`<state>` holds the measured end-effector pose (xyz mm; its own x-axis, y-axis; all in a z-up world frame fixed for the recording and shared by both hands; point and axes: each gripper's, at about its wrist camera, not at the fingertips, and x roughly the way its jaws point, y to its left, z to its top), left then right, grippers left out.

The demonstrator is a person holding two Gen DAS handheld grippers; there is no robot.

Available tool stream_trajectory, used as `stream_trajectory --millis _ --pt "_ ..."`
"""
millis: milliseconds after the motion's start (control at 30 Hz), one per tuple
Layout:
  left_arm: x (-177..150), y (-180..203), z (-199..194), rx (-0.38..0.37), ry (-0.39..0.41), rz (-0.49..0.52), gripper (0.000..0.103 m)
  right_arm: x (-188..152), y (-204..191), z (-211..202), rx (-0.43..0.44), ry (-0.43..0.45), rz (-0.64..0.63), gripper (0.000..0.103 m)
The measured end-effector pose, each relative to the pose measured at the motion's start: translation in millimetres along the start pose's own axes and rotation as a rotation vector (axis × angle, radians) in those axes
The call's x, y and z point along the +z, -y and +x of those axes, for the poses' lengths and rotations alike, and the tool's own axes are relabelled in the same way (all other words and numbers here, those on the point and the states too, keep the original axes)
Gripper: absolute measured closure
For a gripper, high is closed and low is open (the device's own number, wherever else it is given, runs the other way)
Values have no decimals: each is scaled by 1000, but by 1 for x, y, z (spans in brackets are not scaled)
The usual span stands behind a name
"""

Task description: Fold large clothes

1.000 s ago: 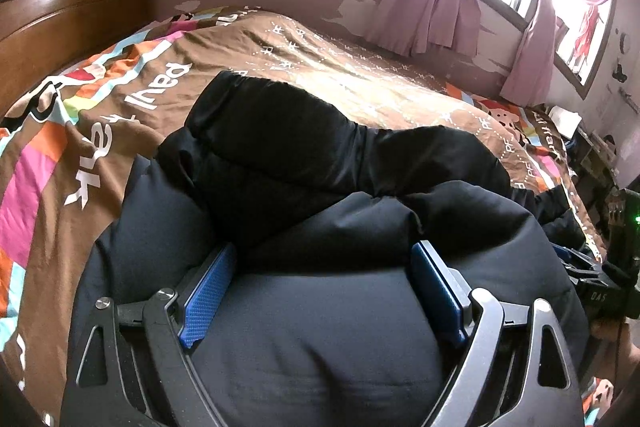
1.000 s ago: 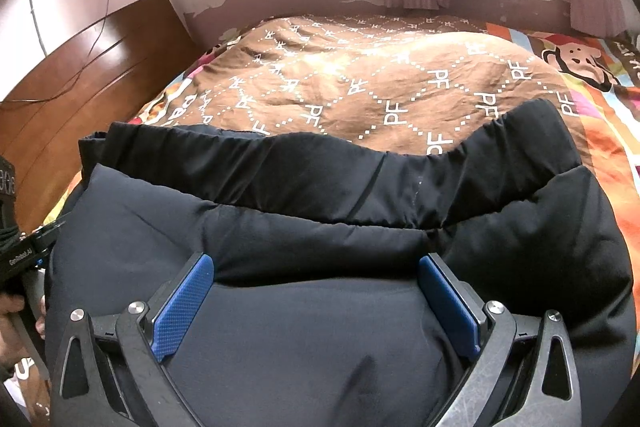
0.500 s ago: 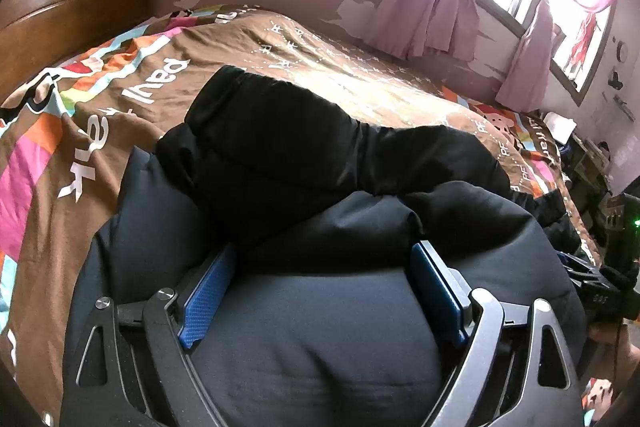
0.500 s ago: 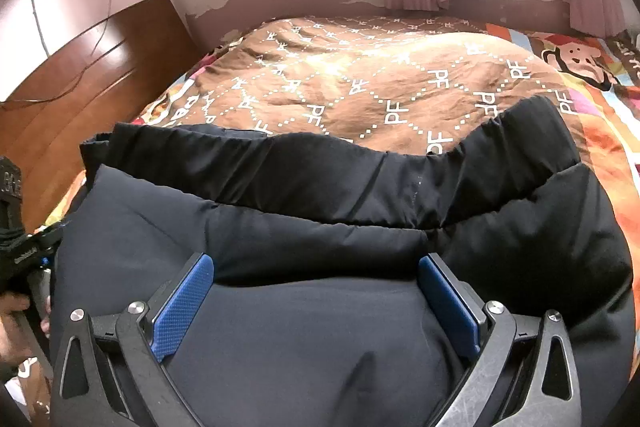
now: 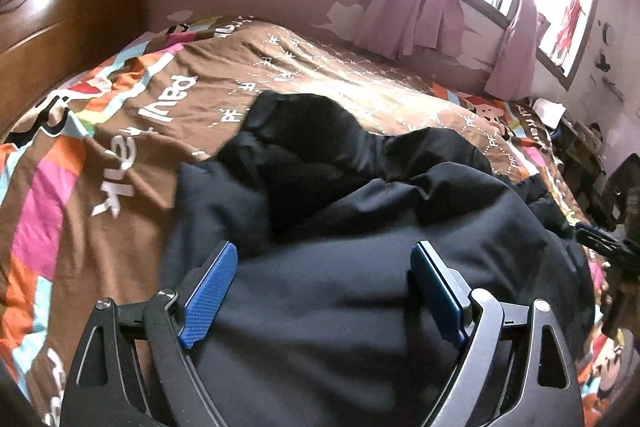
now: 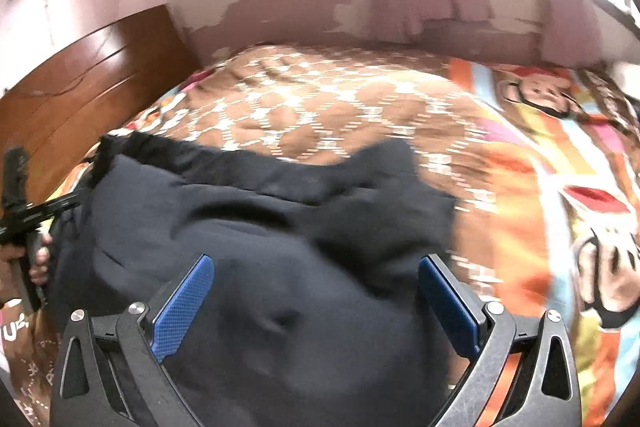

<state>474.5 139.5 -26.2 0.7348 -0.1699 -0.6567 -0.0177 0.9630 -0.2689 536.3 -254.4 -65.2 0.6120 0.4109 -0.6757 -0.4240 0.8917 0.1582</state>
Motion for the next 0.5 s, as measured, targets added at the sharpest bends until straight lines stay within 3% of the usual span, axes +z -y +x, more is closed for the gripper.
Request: stream_trajectory --millis 167,300,367,433,500 --pt "5 -38 -10 -92 -71 -85 18 -19 58 5 2 -67 178 0" --pt "7 -50 -9 -159 -139 -87 18 -32 82 21 84 -154 279 0" --pt "7 -54 -12 -158 -141 -84 18 -37 87 30 95 -208 318 0" --pt "3 -64 -10 -110 -167 -102 18 -39 85 34 101 -222 324 0" --pt "-4 -81 -8 -129 -204 -164 18 -41 81 37 104 -232 308 0"
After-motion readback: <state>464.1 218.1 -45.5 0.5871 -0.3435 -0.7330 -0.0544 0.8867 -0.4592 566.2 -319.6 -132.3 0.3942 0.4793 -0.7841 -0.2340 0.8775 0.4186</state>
